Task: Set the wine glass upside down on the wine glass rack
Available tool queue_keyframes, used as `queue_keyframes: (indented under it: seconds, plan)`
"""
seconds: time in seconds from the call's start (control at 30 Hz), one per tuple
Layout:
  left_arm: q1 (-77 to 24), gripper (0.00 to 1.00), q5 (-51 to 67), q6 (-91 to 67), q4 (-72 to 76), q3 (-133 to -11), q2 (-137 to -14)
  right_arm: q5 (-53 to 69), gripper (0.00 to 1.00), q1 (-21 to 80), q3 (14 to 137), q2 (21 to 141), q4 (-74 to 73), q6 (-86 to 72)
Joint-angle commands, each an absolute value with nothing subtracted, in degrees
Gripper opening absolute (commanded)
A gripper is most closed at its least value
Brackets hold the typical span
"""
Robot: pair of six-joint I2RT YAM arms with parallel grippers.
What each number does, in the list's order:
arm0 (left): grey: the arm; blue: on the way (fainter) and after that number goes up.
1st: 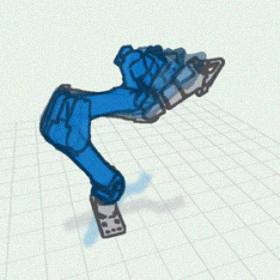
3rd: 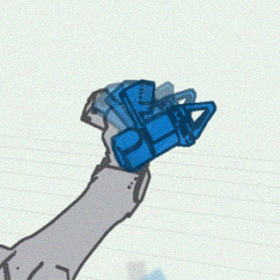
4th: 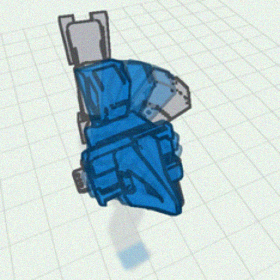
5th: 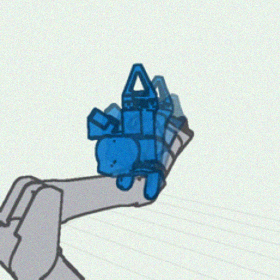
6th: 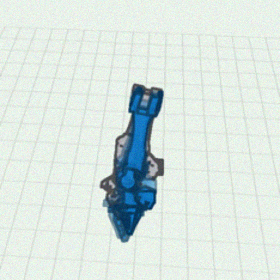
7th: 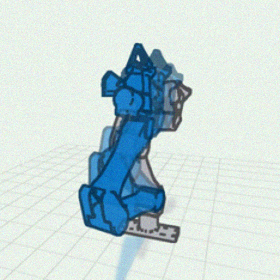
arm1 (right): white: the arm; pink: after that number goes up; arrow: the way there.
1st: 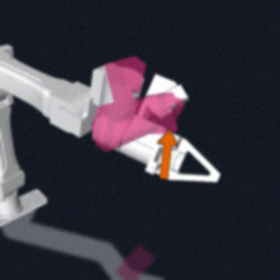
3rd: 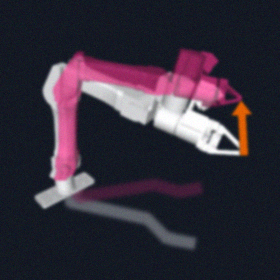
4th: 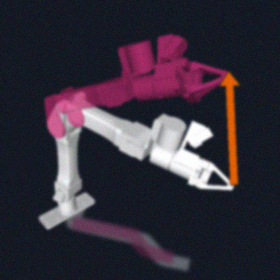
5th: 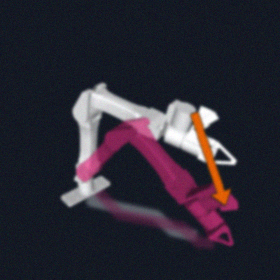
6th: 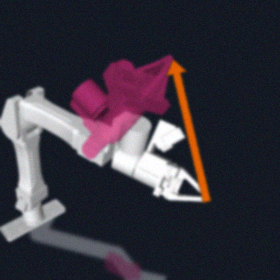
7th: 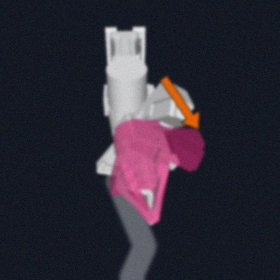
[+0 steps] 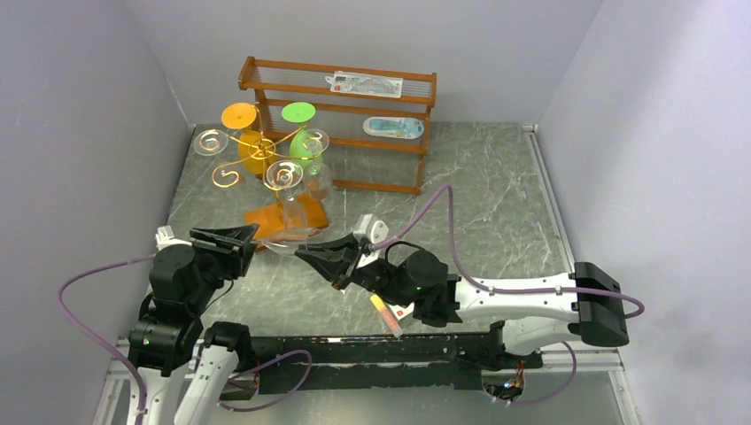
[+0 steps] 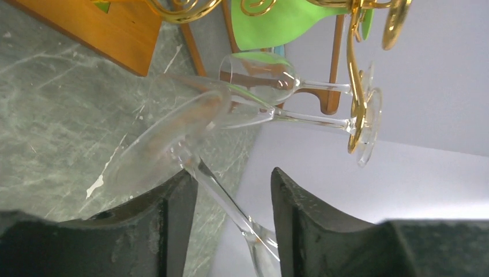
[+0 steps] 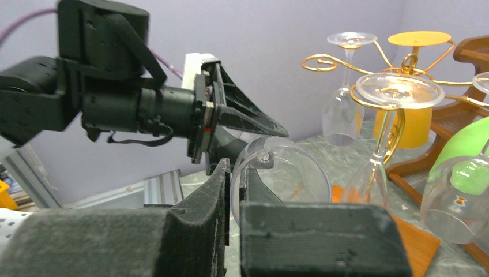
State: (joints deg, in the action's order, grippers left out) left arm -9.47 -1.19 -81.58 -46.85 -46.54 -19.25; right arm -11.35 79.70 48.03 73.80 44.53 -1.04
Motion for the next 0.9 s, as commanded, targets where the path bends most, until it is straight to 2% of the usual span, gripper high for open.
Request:
queue_keyframes:
  seconds: [0.0,0.23,0.33,0.43,0.73,0.83,0.87]
  plan:
    - [-9.8,0.52,1.8,-85.1,-43.3,-44.5,-18.3,-9.8,0.00,79.8,47.0,71.6,50.5,-2.9]
    - [-9.8,0.42,0.2,-86.1,-43.6,-45.0,-17.5,-7.9,0.00,79.9,44.9,70.7,51.6,-3.5]
    - [-9.8,0.42,0.1,-86.4,-42.5,-44.9,-17.0,-6.2,0.00,79.9,43.9,70.2,51.5,-4.1]
    - [-9.8,0.39,0.6,-86.8,-40.0,-44.4,-16.7,-4.6,0.04,79.9,43.5,69.3,49.2,-5.5]
    - [-9.8,0.18,2.6,-89.4,-35.8,-41.5,-16.1,-1.3,0.03,79.9,39.9,67.3,47.4,-8.3]
    - [-9.8,0.07,2.7,-90.1,-33.7,-40.8,-15.7,-1.3,0.03,79.9,38.3,66.6,47.3,-8.7]
    - [-9.8,0.05,2.8,-90.2,-32.6,-40.6,-15.7,-1.4,0.03,79.9,37.9,66.4,47.1,-8.8]
